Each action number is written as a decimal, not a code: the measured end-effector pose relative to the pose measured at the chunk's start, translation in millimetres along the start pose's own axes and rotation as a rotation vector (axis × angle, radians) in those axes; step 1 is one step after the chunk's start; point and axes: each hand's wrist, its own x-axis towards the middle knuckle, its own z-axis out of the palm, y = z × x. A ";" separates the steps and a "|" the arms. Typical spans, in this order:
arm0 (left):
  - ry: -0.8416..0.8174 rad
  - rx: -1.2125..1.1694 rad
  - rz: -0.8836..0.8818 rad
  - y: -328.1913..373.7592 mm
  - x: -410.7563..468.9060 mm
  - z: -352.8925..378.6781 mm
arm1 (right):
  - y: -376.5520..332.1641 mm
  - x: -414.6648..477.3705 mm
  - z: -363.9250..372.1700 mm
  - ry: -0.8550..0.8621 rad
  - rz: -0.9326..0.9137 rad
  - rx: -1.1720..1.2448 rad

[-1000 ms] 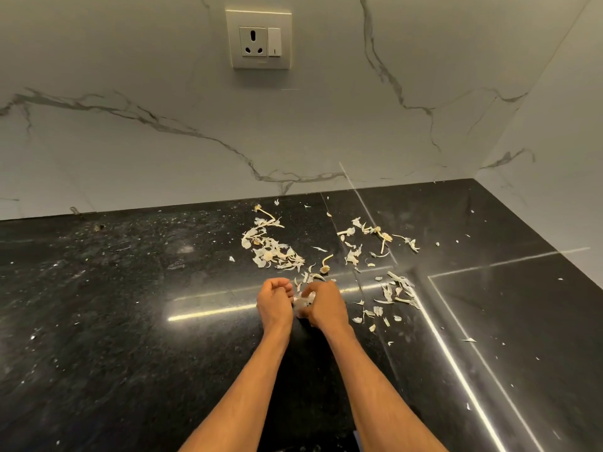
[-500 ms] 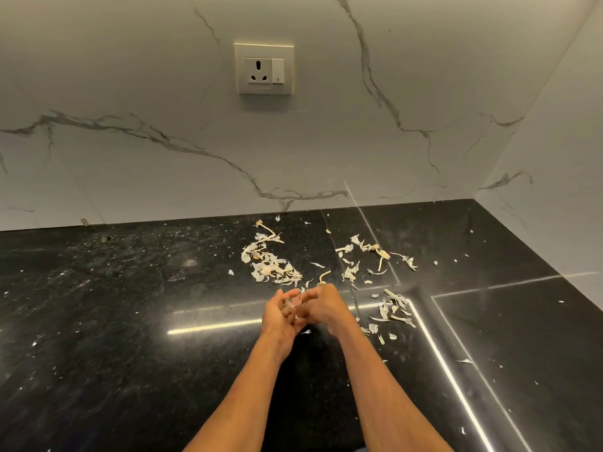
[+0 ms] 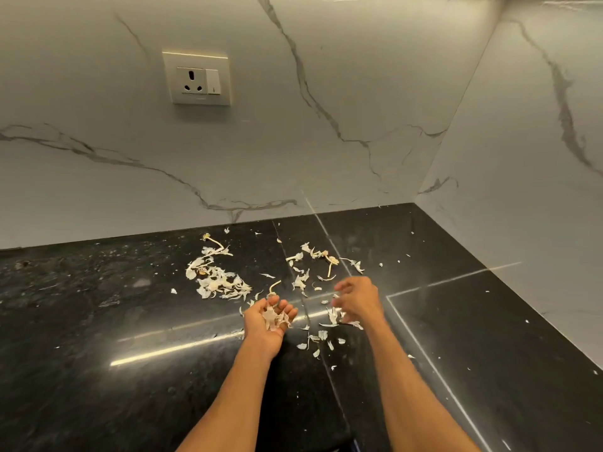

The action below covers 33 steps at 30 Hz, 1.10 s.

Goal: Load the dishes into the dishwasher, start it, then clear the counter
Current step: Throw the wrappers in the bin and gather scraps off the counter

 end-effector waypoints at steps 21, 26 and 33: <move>-0.013 -0.144 0.055 -8.8 -5.9 -19.0 | 19.0 -22.8 61.9 -0.168 -0.296 -0.637; 0.030 -0.139 0.080 -13.7 -6.9 -25.2 | 23.7 -35.2 71.9 -0.031 -0.225 -0.480; 0.020 -0.085 0.064 -29.4 -10.0 -24.5 | 11.1 -50.0 60.9 -0.321 0.119 0.434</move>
